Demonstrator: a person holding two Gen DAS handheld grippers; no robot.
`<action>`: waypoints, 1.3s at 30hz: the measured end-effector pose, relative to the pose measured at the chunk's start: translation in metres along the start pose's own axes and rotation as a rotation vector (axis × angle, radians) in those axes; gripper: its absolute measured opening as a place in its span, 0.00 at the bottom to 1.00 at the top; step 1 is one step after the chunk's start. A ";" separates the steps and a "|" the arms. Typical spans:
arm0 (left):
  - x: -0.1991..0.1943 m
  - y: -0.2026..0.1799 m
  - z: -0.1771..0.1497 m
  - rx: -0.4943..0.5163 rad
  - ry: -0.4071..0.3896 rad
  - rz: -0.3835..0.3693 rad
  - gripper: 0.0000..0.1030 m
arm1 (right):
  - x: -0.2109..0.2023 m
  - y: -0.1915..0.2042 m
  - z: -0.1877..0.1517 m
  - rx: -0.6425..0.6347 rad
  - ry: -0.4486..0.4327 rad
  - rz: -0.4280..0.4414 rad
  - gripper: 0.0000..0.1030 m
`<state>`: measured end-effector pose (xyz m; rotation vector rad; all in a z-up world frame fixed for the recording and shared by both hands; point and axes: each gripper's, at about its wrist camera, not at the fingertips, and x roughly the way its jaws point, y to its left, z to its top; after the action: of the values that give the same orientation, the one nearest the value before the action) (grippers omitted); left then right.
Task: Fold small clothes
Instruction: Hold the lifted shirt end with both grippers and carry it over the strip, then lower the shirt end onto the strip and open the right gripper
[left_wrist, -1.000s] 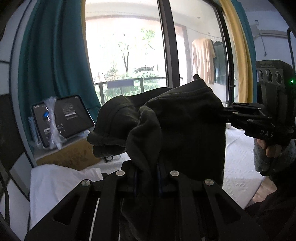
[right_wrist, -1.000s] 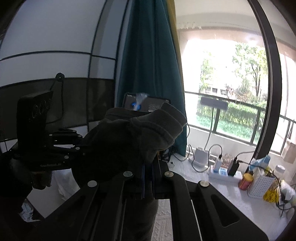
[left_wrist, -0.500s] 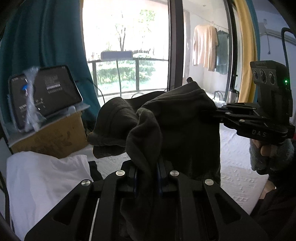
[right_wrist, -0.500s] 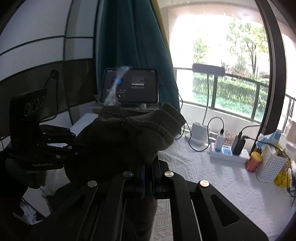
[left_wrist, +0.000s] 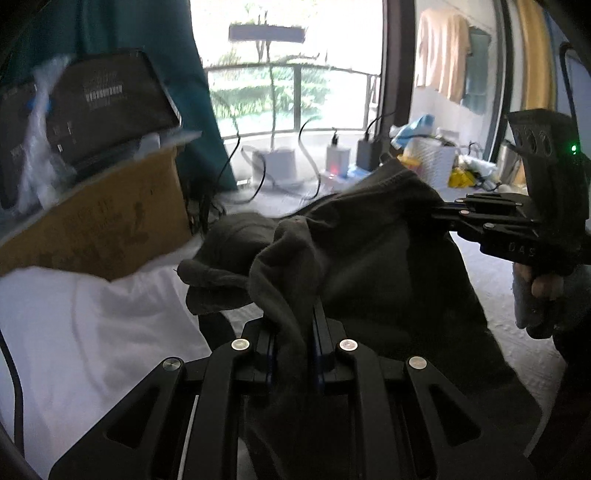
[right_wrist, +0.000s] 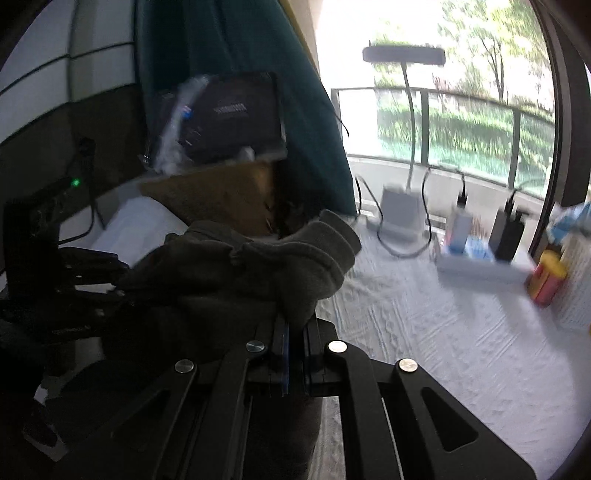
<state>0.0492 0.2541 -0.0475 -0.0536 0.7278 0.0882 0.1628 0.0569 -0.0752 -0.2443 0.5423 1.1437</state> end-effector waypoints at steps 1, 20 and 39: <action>0.007 0.002 -0.001 0.002 0.017 0.006 0.16 | 0.009 -0.004 -0.003 0.011 0.014 0.002 0.05; 0.055 0.023 0.022 -0.038 0.142 0.004 0.18 | 0.070 -0.067 -0.017 0.268 0.209 0.028 0.20; 0.065 0.042 0.041 -0.017 0.146 0.083 0.19 | 0.098 -0.084 0.003 0.309 0.173 0.081 0.19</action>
<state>0.1209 0.3030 -0.0611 -0.0460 0.8754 0.1710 0.2697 0.1022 -0.1317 -0.0539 0.8792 1.1056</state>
